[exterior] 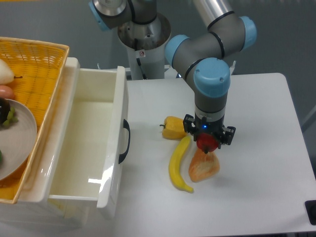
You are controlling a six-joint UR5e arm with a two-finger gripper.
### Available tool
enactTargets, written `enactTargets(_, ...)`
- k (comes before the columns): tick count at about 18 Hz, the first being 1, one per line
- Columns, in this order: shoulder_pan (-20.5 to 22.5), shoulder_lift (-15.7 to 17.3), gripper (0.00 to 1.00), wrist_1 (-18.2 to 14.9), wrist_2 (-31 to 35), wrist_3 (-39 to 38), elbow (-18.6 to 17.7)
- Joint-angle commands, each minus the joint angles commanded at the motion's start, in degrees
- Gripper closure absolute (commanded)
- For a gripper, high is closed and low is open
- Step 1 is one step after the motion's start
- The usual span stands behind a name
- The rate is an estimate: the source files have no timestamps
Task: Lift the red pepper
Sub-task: 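Lift the red pepper up off the table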
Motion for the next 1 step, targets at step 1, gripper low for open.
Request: enactTargets(1, 0.00, 0.00, 0.56, 0.00, 0.00, 0.00, 0.00)
